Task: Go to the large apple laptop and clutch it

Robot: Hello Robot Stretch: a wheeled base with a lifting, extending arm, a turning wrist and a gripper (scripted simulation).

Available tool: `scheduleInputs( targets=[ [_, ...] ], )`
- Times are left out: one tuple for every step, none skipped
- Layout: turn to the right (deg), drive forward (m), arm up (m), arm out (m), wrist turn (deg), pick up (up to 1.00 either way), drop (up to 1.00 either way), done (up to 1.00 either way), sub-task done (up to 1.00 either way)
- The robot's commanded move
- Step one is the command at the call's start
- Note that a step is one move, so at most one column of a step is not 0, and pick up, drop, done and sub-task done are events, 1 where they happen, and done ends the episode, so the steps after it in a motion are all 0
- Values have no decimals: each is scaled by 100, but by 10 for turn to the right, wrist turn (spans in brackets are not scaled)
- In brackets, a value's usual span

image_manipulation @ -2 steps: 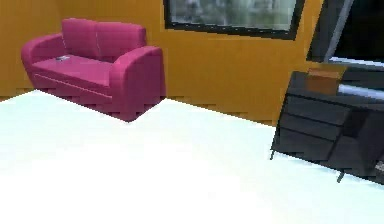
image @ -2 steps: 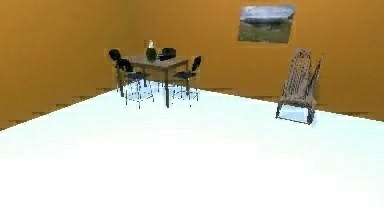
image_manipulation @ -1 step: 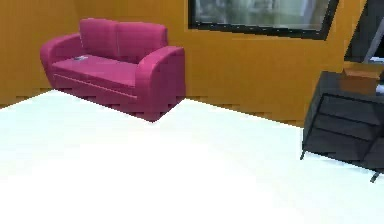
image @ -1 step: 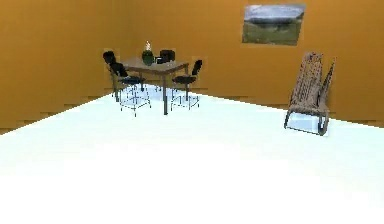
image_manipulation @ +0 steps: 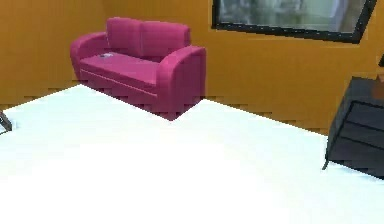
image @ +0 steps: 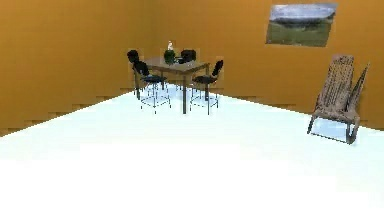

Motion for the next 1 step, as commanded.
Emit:
scheduleInputs(
  targets=[
    [0,100,0,0,0,0,0,0,0]
  ],
)
